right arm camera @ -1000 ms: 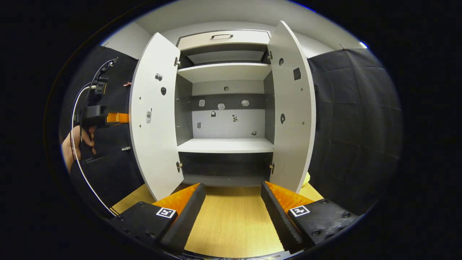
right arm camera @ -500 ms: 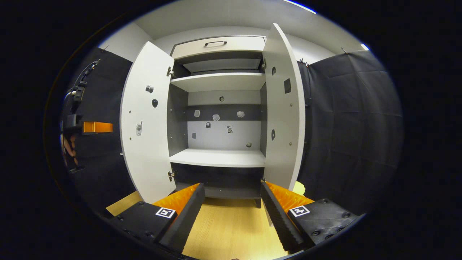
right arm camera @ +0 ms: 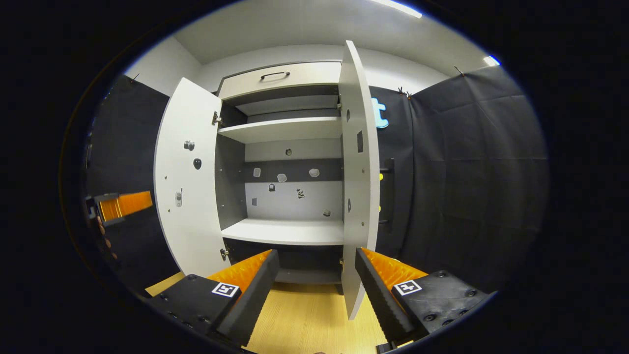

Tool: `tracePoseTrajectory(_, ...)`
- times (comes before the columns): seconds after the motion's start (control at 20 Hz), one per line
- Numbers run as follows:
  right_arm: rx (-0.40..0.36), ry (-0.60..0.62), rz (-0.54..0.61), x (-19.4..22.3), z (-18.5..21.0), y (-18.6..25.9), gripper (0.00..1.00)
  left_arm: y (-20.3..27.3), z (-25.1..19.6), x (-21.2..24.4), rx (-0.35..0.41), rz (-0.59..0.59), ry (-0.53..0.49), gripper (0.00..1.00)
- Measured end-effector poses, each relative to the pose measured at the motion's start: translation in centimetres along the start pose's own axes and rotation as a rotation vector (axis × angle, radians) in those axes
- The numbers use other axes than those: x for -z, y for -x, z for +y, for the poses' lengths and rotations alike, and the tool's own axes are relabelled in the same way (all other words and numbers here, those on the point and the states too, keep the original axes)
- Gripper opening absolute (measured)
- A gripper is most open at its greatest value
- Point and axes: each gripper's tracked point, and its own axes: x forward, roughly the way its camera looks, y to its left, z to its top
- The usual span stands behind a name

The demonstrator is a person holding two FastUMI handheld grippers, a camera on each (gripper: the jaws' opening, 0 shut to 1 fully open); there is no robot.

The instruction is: Open the right door of the double-door shoe cabinet with the right hand, and open the left door with the left hand.

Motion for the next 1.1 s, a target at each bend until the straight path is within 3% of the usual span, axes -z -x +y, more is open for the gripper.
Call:
tracePoseTrajectory(0.1,0.008,-0.014,-0.008,0.1,-0.5,0.3,0.98,0.0,-1.2,1.7,0.015,0.012,-0.042,0.86)
tracePoseTrajectory(0.2,0.026,-0.015,-0.007,0.7,-1.3,0.5,0.98,0.4,-1.8,3.0,-0.004,0.026,-0.073,0.98)
tracePoseTrajectory(0.6,-0.023,-0.018,0.022,2.5,-0.1,-0.2,0.99,1.3,-2.6,3.7,0.011,0.048,-0.031,0.94)
tracePoseTrajectory(1.1,-0.077,0.015,0.023,2.1,3.6,-2.2,0.99,1.8,0.4,3.4,-0.029,0.07,-0.032,0.97)
